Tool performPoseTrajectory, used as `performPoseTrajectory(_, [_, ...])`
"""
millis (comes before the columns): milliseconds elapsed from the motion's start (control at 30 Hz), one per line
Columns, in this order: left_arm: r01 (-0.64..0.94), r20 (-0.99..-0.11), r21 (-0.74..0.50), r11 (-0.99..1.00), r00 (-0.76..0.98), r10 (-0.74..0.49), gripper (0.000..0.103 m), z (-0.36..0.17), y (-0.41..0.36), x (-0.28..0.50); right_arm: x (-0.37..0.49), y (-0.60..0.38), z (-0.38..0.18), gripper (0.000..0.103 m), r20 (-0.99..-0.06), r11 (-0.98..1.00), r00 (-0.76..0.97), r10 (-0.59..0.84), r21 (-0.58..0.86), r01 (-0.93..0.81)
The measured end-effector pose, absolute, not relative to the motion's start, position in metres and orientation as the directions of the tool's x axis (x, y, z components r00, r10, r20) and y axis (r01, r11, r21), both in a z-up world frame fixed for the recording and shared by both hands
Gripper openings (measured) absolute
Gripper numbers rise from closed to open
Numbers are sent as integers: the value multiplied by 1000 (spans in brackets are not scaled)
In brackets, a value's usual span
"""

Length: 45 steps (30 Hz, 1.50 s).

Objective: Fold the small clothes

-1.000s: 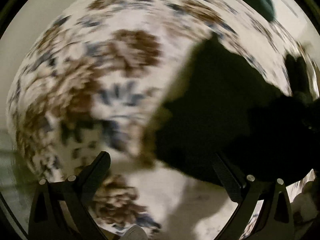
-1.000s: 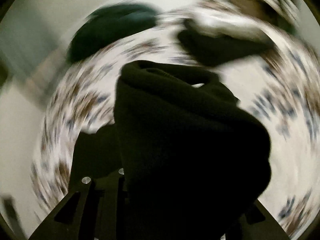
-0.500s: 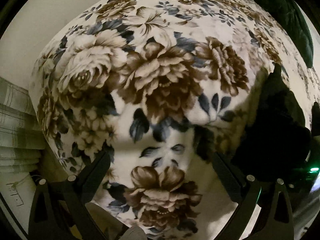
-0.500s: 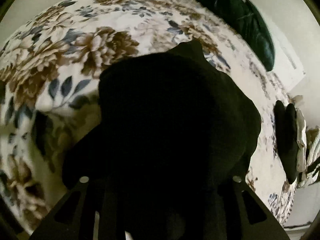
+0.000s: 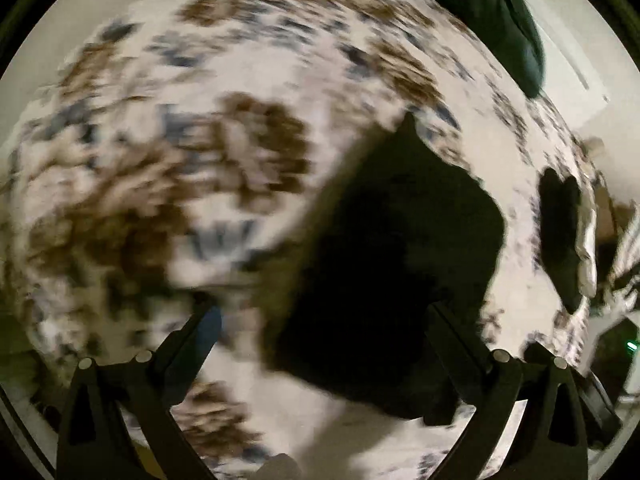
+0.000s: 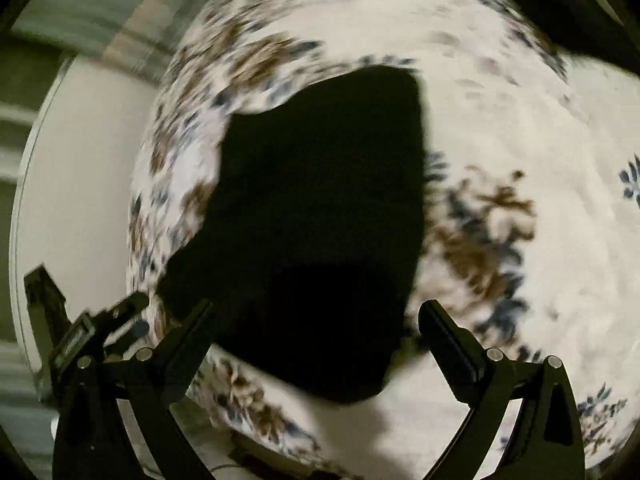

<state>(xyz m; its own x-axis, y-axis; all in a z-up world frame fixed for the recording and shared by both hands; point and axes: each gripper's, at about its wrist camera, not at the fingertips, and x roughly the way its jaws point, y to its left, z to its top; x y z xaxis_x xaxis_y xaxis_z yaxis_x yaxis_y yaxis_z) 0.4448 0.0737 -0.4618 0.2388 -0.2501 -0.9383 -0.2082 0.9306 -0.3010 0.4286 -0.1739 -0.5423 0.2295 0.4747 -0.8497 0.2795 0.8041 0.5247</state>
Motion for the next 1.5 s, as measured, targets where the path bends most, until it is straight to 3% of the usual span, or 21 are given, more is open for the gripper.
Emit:
performPoseTrajectory(133, [-216, -970, -165, 963, 210, -119, 103, -491, 41, 460, 456, -210, -583, 101, -843, 762, 236, 483, 537, 361])
performPoseTrajectory(333, [-496, -977, -212, 842, 140, -163, 103, -546, 116, 399, 472, -244, -608, 101, -855, 758, 186, 484, 516, 400])
performPoseTrajectory(533, [-584, -981, -192, 788, 93, -170, 103, -562, 141, 368, 502, -252, -619, 101, -837, 746, 152, 526, 540, 389])
performPoseTrajectory(667, [-577, -977, -211, 789, 123, -172, 103, -544, 134, 375, 523, -234, -618, 101, -825, 761, 131, 550, 559, 329])
performPoseTrajectory(867, [-551, -975, -185, 814, 208, -80, 103, -483, 127, 393, 540, -208, -612, 101, -815, 775, 101, 570, 575, 261])
performPoseTrajectory(967, [-469, -967, -187, 863, 243, -78, 103, -468, 113, 426, 547, -205, -611, 101, -802, 762, 105, 589, 593, 258])
performPoseTrajectory(1067, [-324, -969, -195, 926, 212, -130, 103, -490, 88, 480, 551, -209, -609, 101, -813, 771, 115, 571, 579, 263])
performPoseTrajectory(1100, [-265, -971, -200, 943, 180, -156, 101, -506, 79, 498, 552, -212, -610, 101, -819, 774, 120, 562, 571, 275])
performPoseTrajectory(1133, [-221, -972, -209, 953, 157, -177, 90, -517, 73, 513, 553, -215, -612, 101, -820, 771, 122, 559, 569, 285])
performPoseTrajectory(1167, [-185, -971, -224, 957, 132, -201, 54, -528, 68, 524, 553, -218, -614, 101, -819, 767, 125, 559, 569, 297])
performPoseTrajectory(1200, [-157, -966, -250, 956, 104, -235, 39, -541, 63, 535, 553, -222, -617, 101, -819, 761, 128, 560, 569, 310])
performPoseTrajectory(1300, [-161, -954, -289, 944, 134, -269, 32, -548, 77, 537, 548, -231, -626, 101, -803, 728, 134, 580, 585, 356])
performPoseTrajectory(1500, [-310, -914, -404, 861, 172, -367, 34, -545, 116, 515, 547, -240, -638, 101, -797, 708, 142, 588, 591, 388])
